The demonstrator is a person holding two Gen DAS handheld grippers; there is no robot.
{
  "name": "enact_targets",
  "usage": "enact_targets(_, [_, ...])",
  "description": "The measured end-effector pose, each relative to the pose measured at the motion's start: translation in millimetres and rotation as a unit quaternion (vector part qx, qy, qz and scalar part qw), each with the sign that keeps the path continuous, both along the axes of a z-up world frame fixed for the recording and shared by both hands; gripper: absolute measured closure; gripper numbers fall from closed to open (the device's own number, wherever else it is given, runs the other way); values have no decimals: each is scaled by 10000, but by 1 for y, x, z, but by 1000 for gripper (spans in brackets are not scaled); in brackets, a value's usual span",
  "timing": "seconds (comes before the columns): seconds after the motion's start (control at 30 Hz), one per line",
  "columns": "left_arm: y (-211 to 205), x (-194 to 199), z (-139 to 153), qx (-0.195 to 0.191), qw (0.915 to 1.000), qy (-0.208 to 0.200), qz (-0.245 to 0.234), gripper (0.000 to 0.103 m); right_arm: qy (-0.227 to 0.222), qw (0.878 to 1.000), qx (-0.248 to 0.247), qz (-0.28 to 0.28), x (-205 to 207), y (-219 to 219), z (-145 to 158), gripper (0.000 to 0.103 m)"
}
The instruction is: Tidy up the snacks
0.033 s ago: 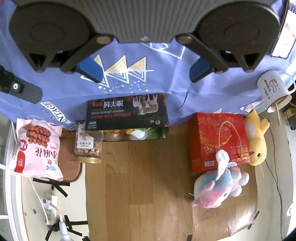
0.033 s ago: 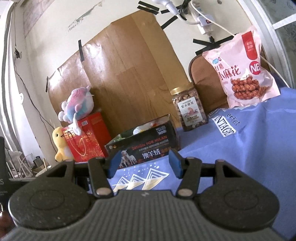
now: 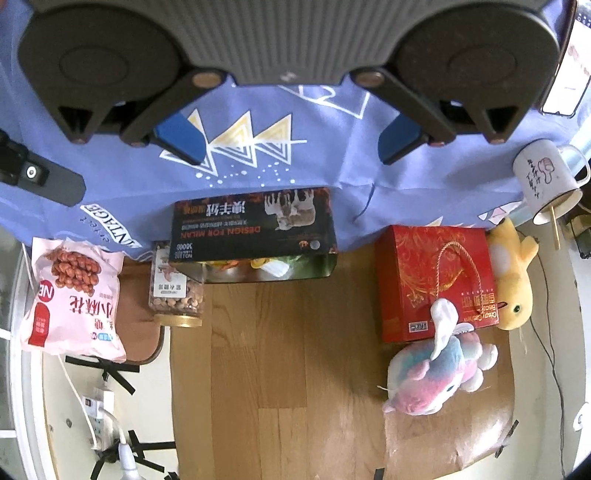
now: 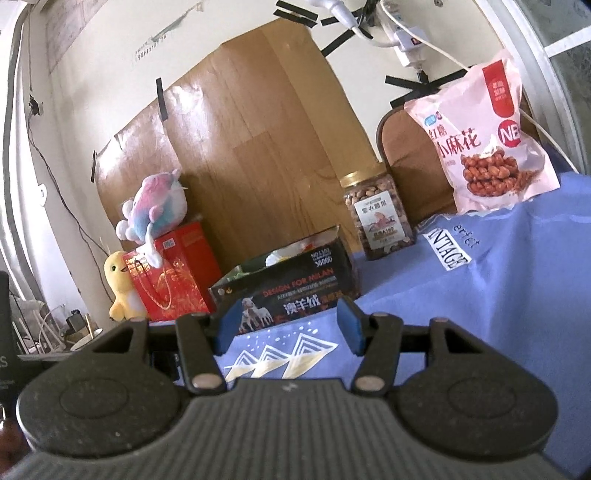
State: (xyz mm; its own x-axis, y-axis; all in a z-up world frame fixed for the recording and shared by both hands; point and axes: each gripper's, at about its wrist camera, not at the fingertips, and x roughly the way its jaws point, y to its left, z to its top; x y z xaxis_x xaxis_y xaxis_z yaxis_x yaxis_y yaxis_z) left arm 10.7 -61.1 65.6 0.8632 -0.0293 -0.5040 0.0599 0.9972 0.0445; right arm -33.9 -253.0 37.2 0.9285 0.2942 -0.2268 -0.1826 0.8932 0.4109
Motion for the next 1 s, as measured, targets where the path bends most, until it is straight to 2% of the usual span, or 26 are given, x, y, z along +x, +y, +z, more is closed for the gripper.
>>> enact_targets(1.0, [1, 5, -12, 22, 9997, 230, -102, 0, 126, 9999, -1, 17, 5, 3, -6, 42])
